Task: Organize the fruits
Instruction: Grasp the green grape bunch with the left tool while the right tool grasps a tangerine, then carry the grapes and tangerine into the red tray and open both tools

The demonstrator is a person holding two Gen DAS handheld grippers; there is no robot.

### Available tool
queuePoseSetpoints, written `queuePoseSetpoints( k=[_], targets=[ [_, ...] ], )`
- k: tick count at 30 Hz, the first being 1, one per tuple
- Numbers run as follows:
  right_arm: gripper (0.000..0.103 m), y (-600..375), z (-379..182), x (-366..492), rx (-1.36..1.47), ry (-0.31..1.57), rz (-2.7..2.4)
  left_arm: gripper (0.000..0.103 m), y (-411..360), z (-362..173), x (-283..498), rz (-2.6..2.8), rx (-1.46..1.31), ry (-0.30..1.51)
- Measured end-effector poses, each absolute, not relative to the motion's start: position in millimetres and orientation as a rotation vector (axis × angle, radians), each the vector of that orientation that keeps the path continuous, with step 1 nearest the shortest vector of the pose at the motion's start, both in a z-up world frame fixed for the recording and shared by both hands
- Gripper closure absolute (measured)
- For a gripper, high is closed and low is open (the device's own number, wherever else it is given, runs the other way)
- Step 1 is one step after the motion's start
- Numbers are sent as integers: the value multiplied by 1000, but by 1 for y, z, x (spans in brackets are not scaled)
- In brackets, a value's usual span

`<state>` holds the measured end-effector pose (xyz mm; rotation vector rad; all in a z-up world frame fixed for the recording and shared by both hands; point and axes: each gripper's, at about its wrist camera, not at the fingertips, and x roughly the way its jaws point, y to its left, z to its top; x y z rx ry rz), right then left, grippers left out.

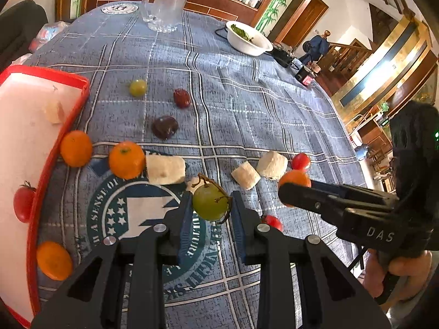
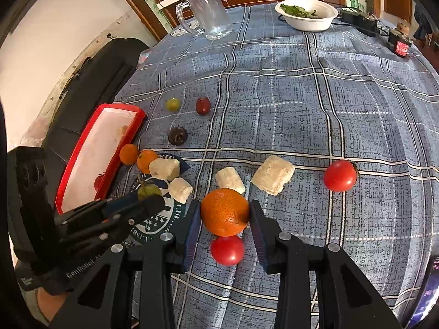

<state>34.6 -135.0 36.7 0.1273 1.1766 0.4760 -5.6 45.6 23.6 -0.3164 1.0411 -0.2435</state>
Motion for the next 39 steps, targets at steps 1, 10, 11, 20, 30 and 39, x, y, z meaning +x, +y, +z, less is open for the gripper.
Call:
queuePoseSetpoints(
  k=[1, 10, 11, 20, 30, 39],
  targets=[
    [67, -134, 37, 35, 131, 1178, 474, 78, 47, 24, -5, -244, -316, 1039],
    [67, -123, 35, 36, 128, 1178, 481, 78, 62, 26, -8, -226, -322, 1030],
    [67, -119, 34, 37, 124, 1178, 486, 78, 64, 26, -9, -223, -325, 1027],
    [67, -92, 37, 38, 92, 1170, 526, 78, 93, 31, -14, -184, -339, 1005],
    [67, -50, 40, 42, 68, 1166, 584, 78, 153, 39, -30, -77, -417, 957],
    [67, 10, 45, 47, 21, 1155, 698, 78, 208, 45, -50, 50, -468, 915]
  ],
)
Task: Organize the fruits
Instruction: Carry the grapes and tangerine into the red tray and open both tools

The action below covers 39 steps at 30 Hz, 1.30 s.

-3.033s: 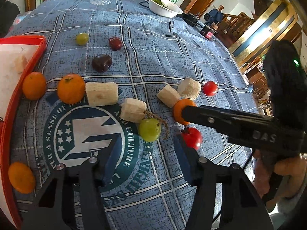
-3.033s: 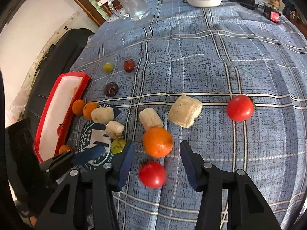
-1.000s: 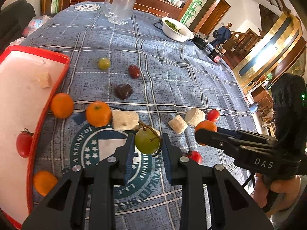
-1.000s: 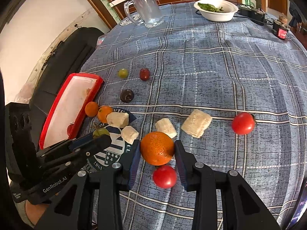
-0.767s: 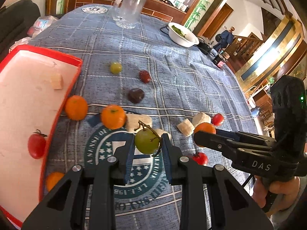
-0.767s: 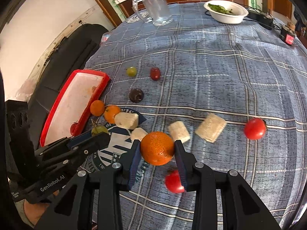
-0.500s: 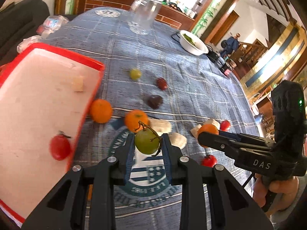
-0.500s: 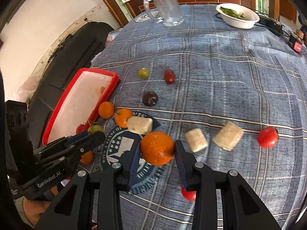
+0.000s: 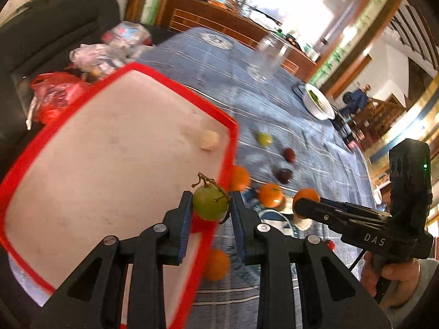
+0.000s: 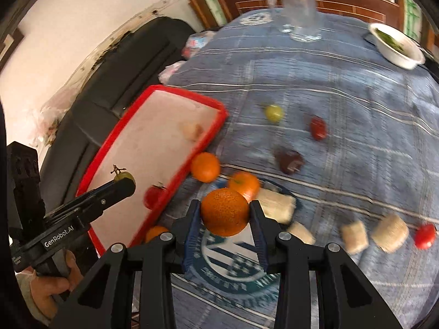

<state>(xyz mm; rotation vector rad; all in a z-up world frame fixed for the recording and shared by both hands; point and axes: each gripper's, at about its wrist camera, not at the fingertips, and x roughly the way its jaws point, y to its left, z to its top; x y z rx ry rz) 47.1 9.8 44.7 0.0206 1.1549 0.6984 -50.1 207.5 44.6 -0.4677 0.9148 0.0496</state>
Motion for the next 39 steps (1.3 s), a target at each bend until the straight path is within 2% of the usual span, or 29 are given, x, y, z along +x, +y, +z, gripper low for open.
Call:
queuePoseSetpoints(
  k=[8, 20, 39],
  targets=[
    [67, 66, 47, 53, -44, 1146, 781, 78, 239, 37, -62, 112, -492, 925],
    [67, 121, 33, 67, -135, 1179, 821, 78, 234, 19, -51, 92, -462, 970],
    [65, 156, 9, 77, -228, 1195, 828, 78, 227, 1, -58, 67, -451, 1024]
  ],
)
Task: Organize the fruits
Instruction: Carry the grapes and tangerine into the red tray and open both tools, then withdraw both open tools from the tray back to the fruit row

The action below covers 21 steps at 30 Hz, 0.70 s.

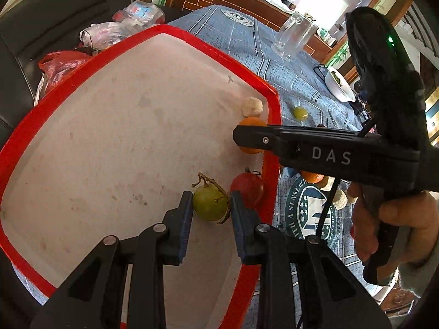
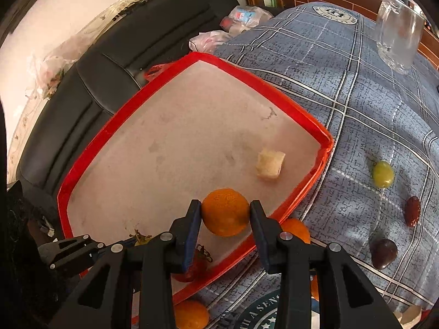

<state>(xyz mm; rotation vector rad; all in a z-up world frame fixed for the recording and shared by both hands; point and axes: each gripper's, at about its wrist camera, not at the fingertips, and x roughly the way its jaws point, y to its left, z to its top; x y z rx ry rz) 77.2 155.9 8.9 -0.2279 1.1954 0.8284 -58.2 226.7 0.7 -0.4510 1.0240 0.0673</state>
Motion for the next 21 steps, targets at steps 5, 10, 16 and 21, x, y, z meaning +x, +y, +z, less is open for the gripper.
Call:
queuePoseSetpoints(
  k=[5, 10, 16, 21],
  targets=[
    [64, 160, 6, 79, -237, 1193, 832, 78, 227, 1, -59, 66, -451, 1026],
    [64, 157, 8, 79, -219, 1196, 834, 77, 230, 1, -61, 63, -475, 1019],
    [58, 147, 15, 76, -197, 1191, 832, 75, 229, 1, -62, 69, -476, 1017],
    [58, 135, 25, 70, -158, 1177, 836, 46, 226, 5, -62, 71, -462, 1007]
  ],
)
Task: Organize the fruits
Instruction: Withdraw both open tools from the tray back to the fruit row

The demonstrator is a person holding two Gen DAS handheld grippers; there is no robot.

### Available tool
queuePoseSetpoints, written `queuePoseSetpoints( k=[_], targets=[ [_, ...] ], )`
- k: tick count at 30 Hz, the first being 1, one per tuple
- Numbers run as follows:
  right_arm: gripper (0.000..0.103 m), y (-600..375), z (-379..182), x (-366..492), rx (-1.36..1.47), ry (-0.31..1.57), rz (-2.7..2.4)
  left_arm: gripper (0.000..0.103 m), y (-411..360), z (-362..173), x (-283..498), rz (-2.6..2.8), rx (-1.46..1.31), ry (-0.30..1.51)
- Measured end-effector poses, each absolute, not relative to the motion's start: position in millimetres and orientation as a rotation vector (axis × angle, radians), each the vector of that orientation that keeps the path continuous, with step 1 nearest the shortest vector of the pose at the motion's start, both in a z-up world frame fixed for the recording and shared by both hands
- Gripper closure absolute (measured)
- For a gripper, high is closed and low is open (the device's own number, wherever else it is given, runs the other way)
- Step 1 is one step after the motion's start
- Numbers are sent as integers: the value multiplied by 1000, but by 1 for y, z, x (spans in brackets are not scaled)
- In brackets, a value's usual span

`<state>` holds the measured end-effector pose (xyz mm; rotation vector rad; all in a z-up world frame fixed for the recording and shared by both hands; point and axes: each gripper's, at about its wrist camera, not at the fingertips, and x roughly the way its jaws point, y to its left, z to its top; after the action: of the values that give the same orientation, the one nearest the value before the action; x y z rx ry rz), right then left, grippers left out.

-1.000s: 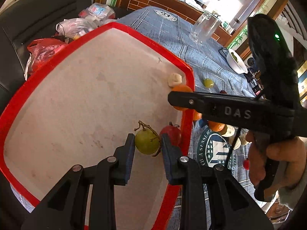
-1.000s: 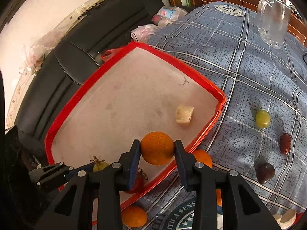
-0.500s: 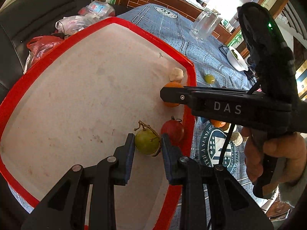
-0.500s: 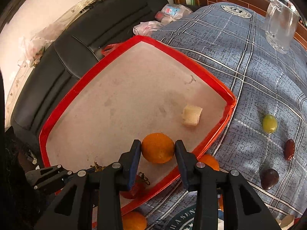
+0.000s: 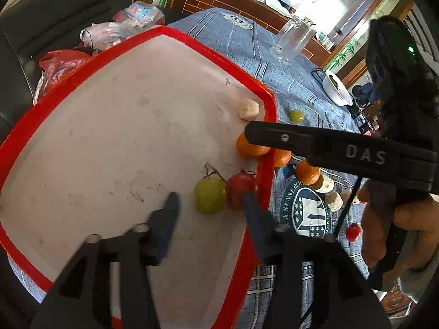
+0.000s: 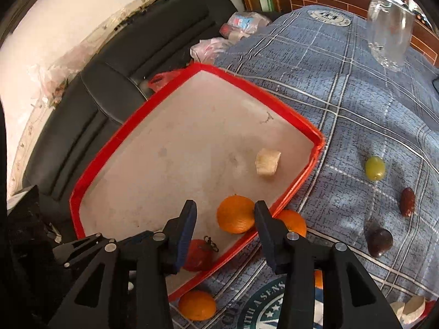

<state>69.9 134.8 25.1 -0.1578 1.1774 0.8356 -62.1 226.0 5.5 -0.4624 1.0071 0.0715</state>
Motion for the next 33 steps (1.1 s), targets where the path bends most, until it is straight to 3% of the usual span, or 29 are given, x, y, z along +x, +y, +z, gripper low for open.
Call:
queuePoseSetpoints(
  k=[10, 21, 33],
  targets=[
    [55, 91, 50, 58, -79, 1137, 821, 44, 228, 11, -70, 100, -472, 995],
    [47, 10, 39, 34, -15, 1153, 704, 39, 214, 22, -74, 110, -437, 971],
    [47, -66, 39, 24, 61, 1147, 569, 39, 174, 35, -58, 17, -372, 960]
  ],
)
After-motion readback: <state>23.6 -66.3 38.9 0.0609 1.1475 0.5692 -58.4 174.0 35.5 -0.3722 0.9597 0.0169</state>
